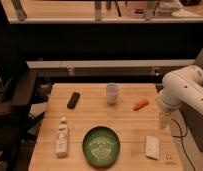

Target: Place the pepper on the white sponge

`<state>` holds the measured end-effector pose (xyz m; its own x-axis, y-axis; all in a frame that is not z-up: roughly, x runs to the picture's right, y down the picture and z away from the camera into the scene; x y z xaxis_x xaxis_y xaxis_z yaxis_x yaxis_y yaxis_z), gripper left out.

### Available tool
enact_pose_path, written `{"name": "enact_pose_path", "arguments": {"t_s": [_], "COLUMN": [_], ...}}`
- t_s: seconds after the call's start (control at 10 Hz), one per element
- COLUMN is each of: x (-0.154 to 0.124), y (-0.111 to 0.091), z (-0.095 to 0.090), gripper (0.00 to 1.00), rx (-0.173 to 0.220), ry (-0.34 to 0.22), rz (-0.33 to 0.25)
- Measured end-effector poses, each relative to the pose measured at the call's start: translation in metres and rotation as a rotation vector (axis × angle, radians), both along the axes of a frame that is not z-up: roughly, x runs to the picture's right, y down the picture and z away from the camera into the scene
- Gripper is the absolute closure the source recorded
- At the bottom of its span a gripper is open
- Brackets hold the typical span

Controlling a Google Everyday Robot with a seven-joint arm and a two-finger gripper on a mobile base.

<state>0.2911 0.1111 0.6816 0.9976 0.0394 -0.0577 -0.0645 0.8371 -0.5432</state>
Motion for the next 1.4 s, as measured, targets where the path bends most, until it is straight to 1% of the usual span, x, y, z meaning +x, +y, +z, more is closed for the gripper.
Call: {"name": "enact_pose_path", "arguments": {"t_s": [0.7,0.8,1.1,1.4], "x": [0.0,0.0,-0.006,-0.004], "y": [0.0,-0.004,-0.022,-0.02], "z": [0.001,0.005,0.024,0.03], "gripper": [0.2,0.2,0.2,0.2], "rx": [0.0,0.004,0.025,0.028], "ry": [-0.001,-0.006,-0.025,-0.032], "rz": [0.0,-0.001,-0.01,-0.019]}}
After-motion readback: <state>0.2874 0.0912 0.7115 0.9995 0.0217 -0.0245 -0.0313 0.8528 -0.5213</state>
